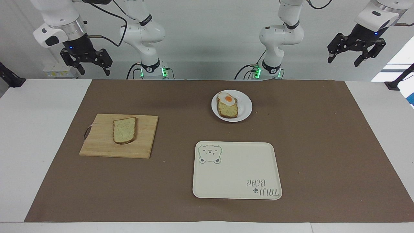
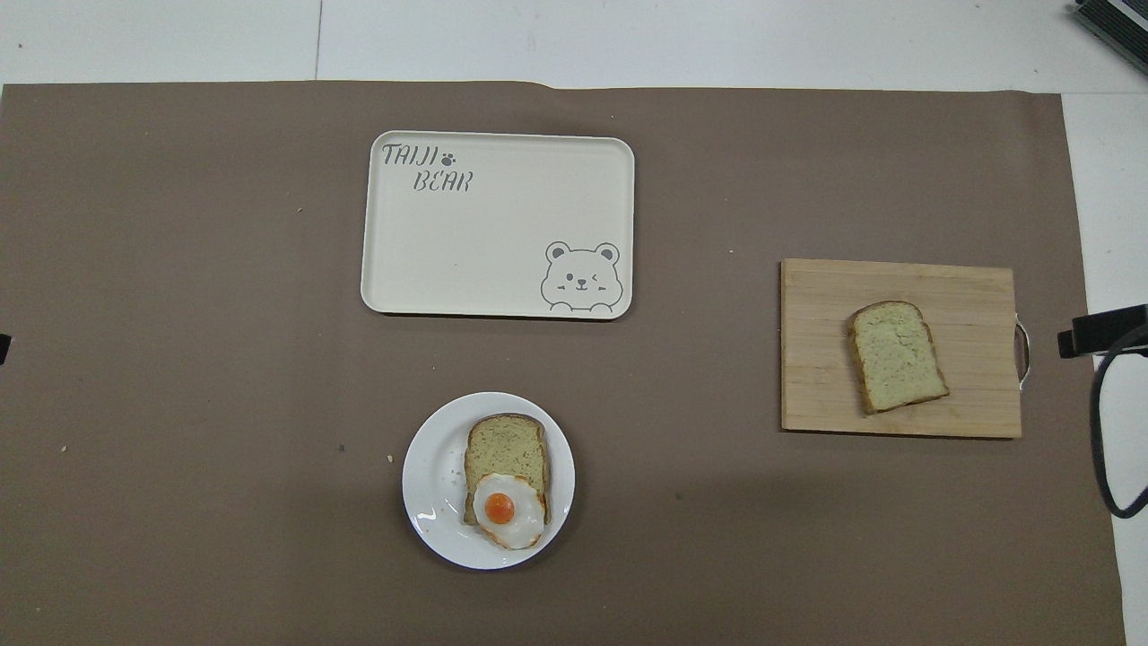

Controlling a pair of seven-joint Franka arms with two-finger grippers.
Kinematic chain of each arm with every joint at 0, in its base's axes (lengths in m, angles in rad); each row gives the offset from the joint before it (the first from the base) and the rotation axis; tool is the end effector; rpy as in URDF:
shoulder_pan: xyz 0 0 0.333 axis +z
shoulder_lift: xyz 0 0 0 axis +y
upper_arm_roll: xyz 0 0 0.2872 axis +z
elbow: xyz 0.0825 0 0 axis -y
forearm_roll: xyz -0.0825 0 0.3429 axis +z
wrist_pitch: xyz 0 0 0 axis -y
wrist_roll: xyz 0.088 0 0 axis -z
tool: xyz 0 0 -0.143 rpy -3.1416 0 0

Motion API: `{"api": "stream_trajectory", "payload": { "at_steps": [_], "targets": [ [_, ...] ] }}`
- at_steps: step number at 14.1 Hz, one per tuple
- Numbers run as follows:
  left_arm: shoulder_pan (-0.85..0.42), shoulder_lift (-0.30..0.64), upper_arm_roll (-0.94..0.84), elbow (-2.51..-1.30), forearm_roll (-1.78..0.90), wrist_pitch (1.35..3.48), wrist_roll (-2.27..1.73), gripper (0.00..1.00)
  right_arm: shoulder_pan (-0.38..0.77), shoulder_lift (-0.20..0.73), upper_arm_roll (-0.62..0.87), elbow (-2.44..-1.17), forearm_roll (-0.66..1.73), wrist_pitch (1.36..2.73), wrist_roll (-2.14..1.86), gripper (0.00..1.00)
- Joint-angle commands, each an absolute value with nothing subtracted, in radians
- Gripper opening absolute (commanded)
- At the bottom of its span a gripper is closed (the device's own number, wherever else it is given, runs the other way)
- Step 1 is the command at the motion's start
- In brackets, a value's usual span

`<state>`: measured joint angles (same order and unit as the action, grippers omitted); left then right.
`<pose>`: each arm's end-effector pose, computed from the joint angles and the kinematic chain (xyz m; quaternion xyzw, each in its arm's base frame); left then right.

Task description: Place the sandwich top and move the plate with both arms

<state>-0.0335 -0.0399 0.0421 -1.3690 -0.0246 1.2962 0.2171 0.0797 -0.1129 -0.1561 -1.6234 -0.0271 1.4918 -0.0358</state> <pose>0.4674 0.0005 0.6397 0.9940 -0.1072 -0.0149 0.0145 0.4706 -0.0441 0.5854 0.9997 -0.0207 -0.0103 0.0042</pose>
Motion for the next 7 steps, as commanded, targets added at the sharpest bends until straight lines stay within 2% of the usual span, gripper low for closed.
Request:
{"api": "stream_trajectory", "payload": {
  "at_steps": [1, 7],
  "targets": [
    [-0.037, -0.064, 0.044, -1.402, -0.014, 1.308, 0.209, 1.0, 0.071, -0.138, -0.153, -1.658, -0.029, 1.502, -0.035, 1.0],
    [-0.037, -0.066, 0.044, -1.402, -0.014, 1.308, 0.209, 1.0, 0.057, -0.143, -0.155, -1.744, -0.012, 1.601, -0.115, 1.0]
  ]
}}
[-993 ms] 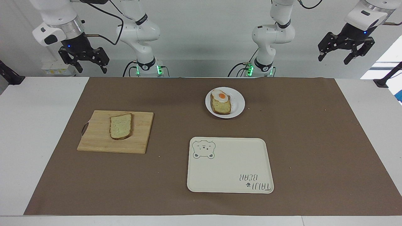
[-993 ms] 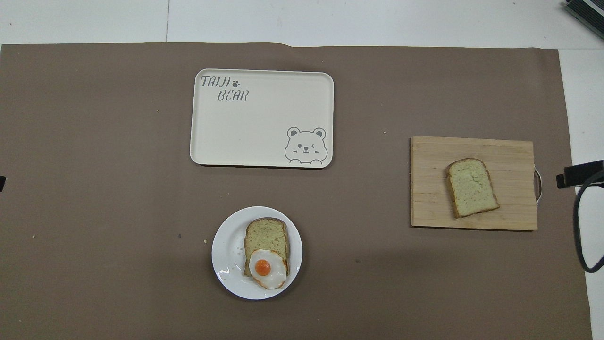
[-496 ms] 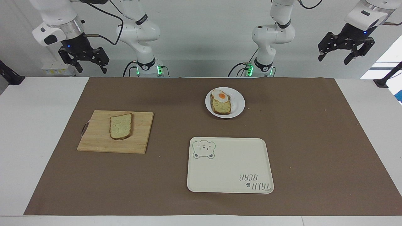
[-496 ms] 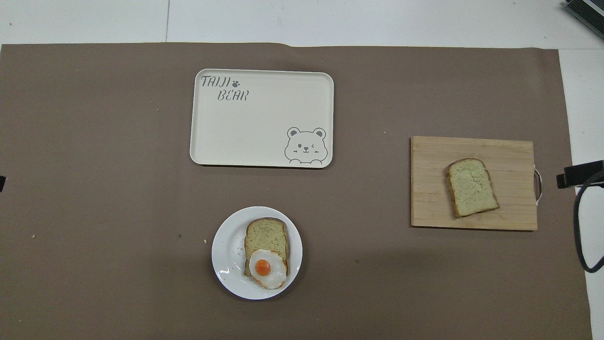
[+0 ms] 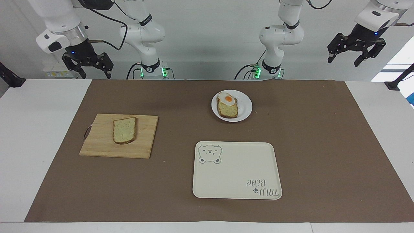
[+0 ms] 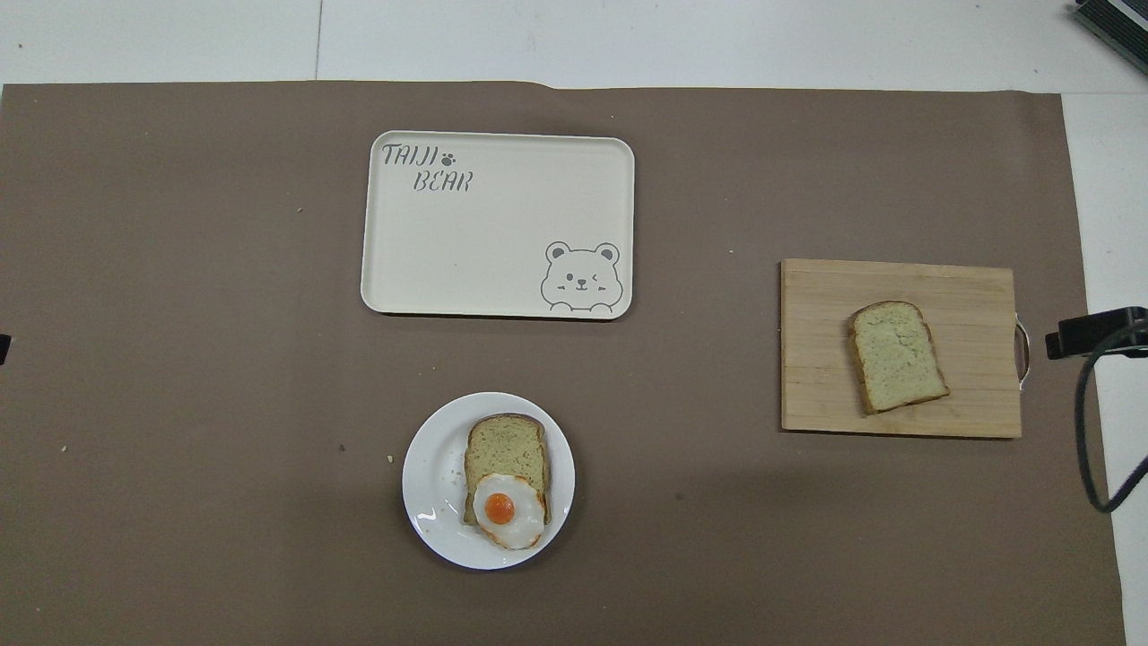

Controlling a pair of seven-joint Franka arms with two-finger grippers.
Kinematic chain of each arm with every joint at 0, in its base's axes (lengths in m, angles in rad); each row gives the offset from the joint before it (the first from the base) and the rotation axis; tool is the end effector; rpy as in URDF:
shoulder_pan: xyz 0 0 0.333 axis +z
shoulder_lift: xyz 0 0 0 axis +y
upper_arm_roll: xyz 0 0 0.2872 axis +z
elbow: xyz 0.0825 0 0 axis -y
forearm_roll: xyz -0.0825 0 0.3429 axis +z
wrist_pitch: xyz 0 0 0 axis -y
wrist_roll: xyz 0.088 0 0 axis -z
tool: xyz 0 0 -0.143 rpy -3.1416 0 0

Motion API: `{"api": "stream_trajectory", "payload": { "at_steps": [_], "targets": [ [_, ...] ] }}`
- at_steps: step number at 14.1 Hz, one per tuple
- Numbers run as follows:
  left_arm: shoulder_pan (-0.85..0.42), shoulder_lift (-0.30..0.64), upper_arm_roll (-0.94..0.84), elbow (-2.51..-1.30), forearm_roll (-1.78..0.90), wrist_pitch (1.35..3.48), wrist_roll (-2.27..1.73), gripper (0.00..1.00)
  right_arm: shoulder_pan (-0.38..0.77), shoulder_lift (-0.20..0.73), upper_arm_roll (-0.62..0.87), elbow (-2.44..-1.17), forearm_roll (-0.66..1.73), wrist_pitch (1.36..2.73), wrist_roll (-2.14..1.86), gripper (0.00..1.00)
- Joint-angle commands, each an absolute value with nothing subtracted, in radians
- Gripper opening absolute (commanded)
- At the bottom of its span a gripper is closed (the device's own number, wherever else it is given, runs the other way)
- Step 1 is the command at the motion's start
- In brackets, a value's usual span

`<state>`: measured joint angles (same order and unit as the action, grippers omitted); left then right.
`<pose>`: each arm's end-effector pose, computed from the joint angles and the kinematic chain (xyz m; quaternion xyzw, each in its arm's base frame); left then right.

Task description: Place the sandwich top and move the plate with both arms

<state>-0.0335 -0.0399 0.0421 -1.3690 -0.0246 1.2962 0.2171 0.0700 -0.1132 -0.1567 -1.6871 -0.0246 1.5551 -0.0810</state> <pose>0.4674 0.0005 0.6397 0.9940 -0.1072 -0.0149 0.0145 0.4759 -0.0485 0.5638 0.9999 -0.0023 -0.0103 0.0026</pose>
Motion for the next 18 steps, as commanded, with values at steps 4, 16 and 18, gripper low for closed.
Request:
{"api": "stream_trajectory", "payload": {
  "at_steps": [4, 16, 18],
  "targets": [
    [-0.04, -0.066, 0.044, -1.402, -0.014, 1.301, 0.207, 1.0, 0.055, -0.137, -0.155, -1.824, 0.028, 1.699, -0.117, 1.0],
    [-0.118, -0.305, 0.031, -1.801, -0.089, 1.414, 0.204, 1.0, 0.015, 0.041, -0.155, -1.902, 0.144, 1.96, -0.293, 1.0],
    [-0.117, -0.304, 0.034, -1.799, -0.089, 1.414, 0.206, 1.0, -0.005, 0.081, -0.155, -1.907, 0.173, 2.002, -0.348, 1.0]
  ]
}}
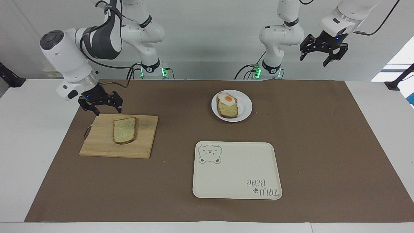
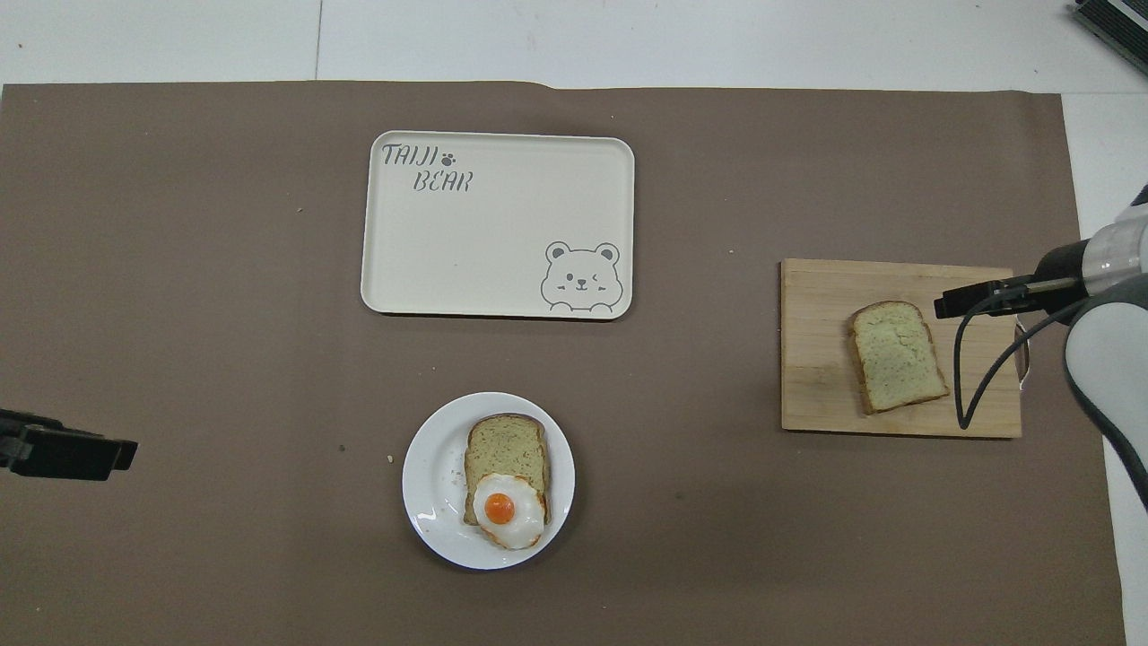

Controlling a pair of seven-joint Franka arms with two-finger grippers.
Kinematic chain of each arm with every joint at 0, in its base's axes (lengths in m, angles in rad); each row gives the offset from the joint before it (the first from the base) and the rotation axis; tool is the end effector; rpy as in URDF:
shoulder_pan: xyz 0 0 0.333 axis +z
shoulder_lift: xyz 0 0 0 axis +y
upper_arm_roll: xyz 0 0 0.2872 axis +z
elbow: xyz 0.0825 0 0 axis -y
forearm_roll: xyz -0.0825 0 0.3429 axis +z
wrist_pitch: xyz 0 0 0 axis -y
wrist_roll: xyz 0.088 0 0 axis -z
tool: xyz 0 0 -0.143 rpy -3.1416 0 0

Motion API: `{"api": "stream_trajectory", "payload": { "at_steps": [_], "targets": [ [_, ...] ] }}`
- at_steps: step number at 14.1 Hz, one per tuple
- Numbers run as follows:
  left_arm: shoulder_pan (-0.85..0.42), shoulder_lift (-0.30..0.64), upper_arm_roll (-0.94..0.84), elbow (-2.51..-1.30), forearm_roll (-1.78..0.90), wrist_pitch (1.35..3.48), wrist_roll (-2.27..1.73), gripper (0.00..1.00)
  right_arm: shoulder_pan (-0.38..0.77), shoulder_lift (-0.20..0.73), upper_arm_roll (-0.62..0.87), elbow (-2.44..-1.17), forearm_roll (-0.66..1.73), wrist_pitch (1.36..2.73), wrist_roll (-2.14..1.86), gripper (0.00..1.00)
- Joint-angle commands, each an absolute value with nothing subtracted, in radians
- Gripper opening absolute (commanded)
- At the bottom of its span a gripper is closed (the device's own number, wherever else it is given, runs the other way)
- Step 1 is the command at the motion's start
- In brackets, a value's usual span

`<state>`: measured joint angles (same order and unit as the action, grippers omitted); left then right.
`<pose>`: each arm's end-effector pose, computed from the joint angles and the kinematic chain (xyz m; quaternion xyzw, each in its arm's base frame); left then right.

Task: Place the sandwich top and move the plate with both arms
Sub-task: 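Reach the right gripper down to the bread slice on the board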

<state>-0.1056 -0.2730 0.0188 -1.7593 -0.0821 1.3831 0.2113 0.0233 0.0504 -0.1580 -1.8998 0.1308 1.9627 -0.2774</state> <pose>0.4069 -0.0473 0.5922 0.9858 -0.1541 -0.0488 0.0463 0.5329 -0.0584 0.4244 -0.9973 -0.0468 -0.0181 0.0540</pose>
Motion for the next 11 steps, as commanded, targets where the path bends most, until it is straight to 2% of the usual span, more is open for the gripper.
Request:
{"api": "stream_trajectory", "payload": {
  "at_steps": [1, 7, 11],
  "targets": [
    [-0.117, -0.302, 0.031, -1.796, -0.089, 1.414, 0.204, 1.0, -0.006, 0.09, -0.155, -1.919, 0.175, 2.032, -0.365, 1.0],
    [-0.117, -0.285, 0.031, -1.778, -0.075, 1.44, 0.209, 1.0, -0.028, 0.176, -0.156, -1.959, 0.232, 2.146, -0.454, 1.0],
    [-0.117, -0.213, 0.029, -1.678, -0.034, 1.45, 0.215, 1.0, -0.031, 0.233, -0.155, -1.97, 0.236, 2.2, -0.5, 1.0]
  ]
}}
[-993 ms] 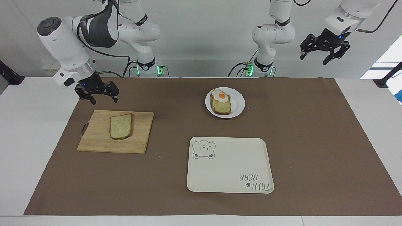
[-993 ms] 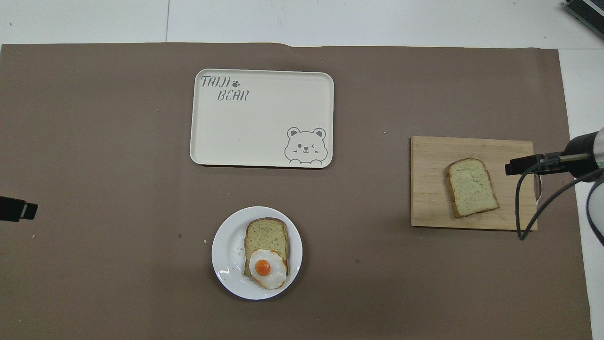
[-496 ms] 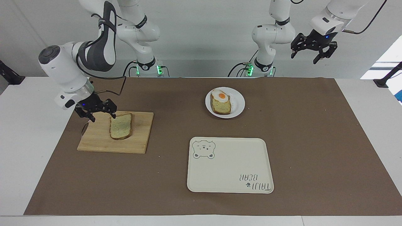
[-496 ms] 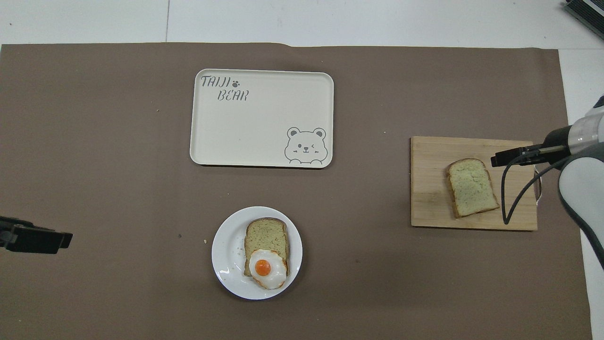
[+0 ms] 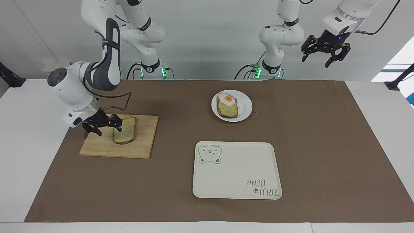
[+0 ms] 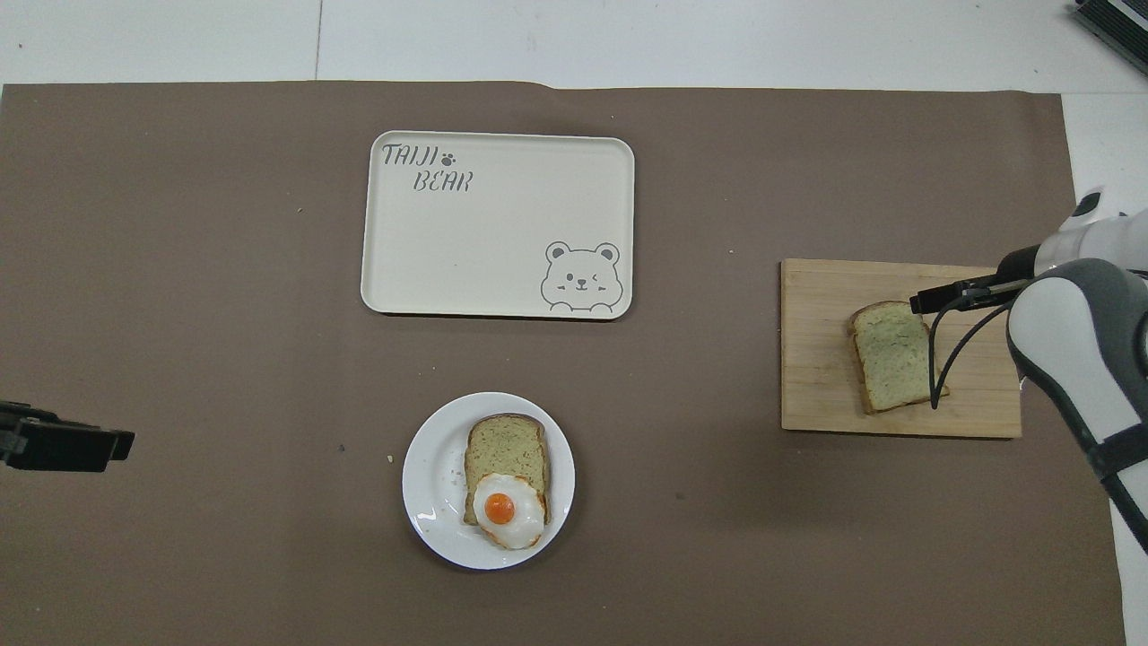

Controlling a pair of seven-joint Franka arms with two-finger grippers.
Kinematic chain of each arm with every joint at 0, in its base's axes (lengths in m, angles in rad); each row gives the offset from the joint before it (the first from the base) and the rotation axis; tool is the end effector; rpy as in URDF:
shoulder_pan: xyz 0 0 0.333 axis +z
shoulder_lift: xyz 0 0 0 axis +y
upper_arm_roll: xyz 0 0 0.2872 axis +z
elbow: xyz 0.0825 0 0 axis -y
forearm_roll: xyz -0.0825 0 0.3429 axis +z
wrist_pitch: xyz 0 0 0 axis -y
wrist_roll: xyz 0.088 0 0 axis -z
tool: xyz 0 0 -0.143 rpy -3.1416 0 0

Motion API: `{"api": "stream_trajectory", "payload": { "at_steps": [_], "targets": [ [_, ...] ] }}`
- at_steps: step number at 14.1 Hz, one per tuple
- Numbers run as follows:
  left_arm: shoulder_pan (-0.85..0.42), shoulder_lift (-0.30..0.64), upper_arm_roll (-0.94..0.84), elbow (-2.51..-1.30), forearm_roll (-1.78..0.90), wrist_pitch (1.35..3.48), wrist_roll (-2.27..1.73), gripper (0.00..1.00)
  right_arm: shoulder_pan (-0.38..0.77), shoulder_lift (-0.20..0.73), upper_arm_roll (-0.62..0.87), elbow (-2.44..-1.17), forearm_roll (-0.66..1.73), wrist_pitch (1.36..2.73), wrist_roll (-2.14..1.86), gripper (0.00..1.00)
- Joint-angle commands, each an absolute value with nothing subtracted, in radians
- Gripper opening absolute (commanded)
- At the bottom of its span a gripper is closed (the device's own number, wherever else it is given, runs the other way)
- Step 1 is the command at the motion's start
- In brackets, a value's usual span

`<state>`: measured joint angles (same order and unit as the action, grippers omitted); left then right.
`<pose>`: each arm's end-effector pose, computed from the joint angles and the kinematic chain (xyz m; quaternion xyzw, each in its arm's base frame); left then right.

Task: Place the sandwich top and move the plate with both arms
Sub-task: 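Reach the right gripper down to the bread slice on the board, then close the right gripper on the bread slice's edge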

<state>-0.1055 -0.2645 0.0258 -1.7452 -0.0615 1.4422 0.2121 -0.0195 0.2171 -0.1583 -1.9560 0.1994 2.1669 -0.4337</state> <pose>0.4191 -0.0415 0.5988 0.9881 -0.1491 -0.0170 0.0351 0.5535 -0.0837 0.3280 -0.9952 -0.0734 -0.0188 0.0626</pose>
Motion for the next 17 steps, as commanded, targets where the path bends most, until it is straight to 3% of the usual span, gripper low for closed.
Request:
{"api": "stream_trajectory", "payload": {
  "at_steps": [1, 5, 14, 15, 17],
  "targets": [
    [-0.115, -0.172, 0.031, -1.622, -0.037, 1.448, 0.215, 1.0, -0.034, 0.236, -0.155, -1.982, 0.27, 2.209, -0.523, 1.0],
    [-0.104, -0.058, 0.038, -1.453, -0.038, 1.425, 0.227, 1.0, -0.063, 0.264, -0.155, -2.011, 0.334, 2.237, -0.644, 1.0],
    [-0.103, -0.026, 0.044, -1.397, -0.006, 1.391, 0.239, 1.0, -0.06, 0.25, -0.156, -2.065, 0.334, 2.235, -0.646, 1.0],
    [-0.101, -0.025, 0.044, -1.397, -0.003, 1.391, 0.239, 1.0, -0.06, 0.25, -0.156, -2.065, 0.334, 2.235, -0.646, 0.92],
    [-0.103, -0.026, 0.044, -1.396, 0.017, 1.391, 0.239, 1.0, -0.058, 0.25, -0.156, -2.065, 0.333, 2.235, -0.646, 0.64]
  ]
}}
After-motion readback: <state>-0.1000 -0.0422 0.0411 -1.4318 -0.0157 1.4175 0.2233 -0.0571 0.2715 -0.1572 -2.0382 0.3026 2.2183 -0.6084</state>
